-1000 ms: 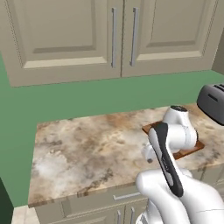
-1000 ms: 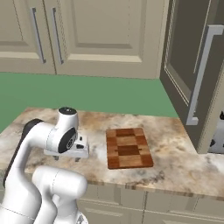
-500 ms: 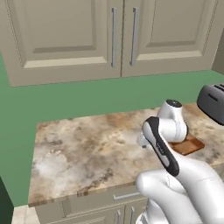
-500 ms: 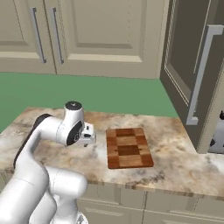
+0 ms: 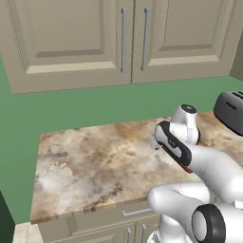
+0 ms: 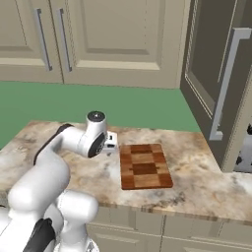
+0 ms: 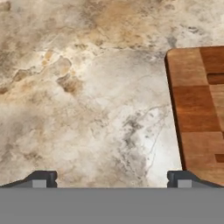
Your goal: Move the cutting board and knife to the sink. Then move spray from the cabinet to the counter.
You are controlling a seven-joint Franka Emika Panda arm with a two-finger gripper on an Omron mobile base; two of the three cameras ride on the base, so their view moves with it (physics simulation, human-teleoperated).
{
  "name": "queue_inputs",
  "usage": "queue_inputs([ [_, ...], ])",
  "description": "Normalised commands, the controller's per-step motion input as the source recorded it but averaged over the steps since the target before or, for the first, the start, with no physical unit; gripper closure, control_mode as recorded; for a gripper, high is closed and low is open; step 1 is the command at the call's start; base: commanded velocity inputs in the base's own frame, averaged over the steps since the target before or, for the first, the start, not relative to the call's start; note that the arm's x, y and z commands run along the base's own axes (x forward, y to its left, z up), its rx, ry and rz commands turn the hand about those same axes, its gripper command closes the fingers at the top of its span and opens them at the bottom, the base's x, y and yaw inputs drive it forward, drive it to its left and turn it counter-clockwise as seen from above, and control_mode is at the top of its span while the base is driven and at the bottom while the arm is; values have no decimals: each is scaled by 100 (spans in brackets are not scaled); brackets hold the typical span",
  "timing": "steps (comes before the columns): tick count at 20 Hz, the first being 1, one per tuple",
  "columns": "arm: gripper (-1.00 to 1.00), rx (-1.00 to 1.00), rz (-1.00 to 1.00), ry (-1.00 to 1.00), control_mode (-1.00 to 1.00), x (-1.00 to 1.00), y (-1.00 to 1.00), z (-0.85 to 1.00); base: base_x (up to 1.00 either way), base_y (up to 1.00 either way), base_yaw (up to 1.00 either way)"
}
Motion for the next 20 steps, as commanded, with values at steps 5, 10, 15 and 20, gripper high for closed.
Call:
queue_inputs([
  [5, -100, 0, 0, 0, -100, 61, -27, 0, 0, 0, 0],
  [10, -100, 0, -1, 1, -100, 68, -22, 0, 0, 0, 0],
  [15, -100, -1, -1, 3, -100, 69, -22, -13, 0, 0, 0],
  [20, -100, 0, 0, 0, -100, 56, -19, -29, 0, 0, 0],
])
